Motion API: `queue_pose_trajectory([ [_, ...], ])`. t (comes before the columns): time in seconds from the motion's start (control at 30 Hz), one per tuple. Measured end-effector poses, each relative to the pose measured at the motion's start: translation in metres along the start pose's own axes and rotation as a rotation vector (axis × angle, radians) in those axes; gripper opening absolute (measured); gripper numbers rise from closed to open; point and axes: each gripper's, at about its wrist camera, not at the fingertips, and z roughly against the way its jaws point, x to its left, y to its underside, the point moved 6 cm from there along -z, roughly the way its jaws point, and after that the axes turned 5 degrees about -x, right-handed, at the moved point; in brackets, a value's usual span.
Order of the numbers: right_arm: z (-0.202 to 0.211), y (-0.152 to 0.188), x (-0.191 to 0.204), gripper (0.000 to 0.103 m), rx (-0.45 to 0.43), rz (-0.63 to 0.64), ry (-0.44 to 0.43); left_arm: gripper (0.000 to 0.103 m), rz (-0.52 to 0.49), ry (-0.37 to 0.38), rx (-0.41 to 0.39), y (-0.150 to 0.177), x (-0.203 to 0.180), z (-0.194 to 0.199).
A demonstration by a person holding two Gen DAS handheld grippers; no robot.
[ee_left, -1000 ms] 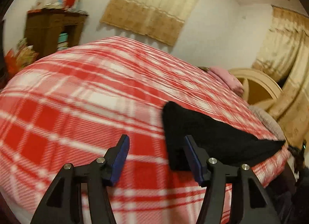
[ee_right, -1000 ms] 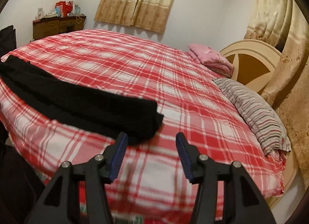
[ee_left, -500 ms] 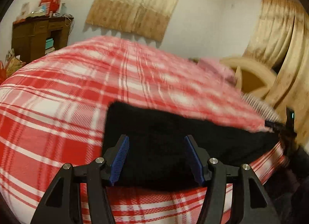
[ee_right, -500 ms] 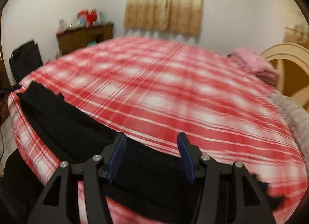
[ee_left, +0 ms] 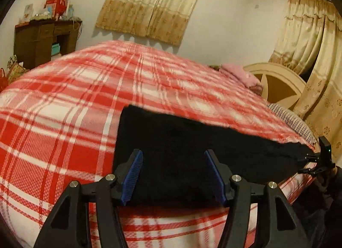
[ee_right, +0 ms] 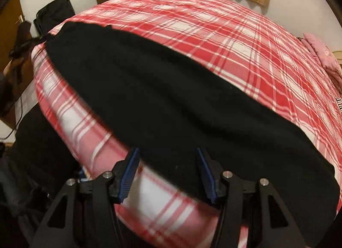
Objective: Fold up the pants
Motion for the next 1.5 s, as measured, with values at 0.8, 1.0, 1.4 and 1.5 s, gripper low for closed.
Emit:
queue_pose_trajectory([
  [0.8,-0.158,-0.244,0.094,0.05,-0.042,-0.198,-0.417,0.072,-0.137,-0.247,0.128,0.031,-0.046,-0.066],
  [1.0,-0.173,-0.246,0.112,0.026,-0.024,-0.156,-0.423,0.078,-0.155,-0.267,0.137,0.034,-0.05,-0.07],
  [1.4,-0.167,-0.265,0.103,0.007,-0.092,-0.154,-0.296,0.079,-0.174,-0.339,0.168,0.032,-0.053,-0.072],
  [1.5,-0.178,-0.267,0.088,0.001,-0.086,-0.175,-0.208,0.079,-0.188,-0.347,0.175,0.034,-0.052,-0.074],
])
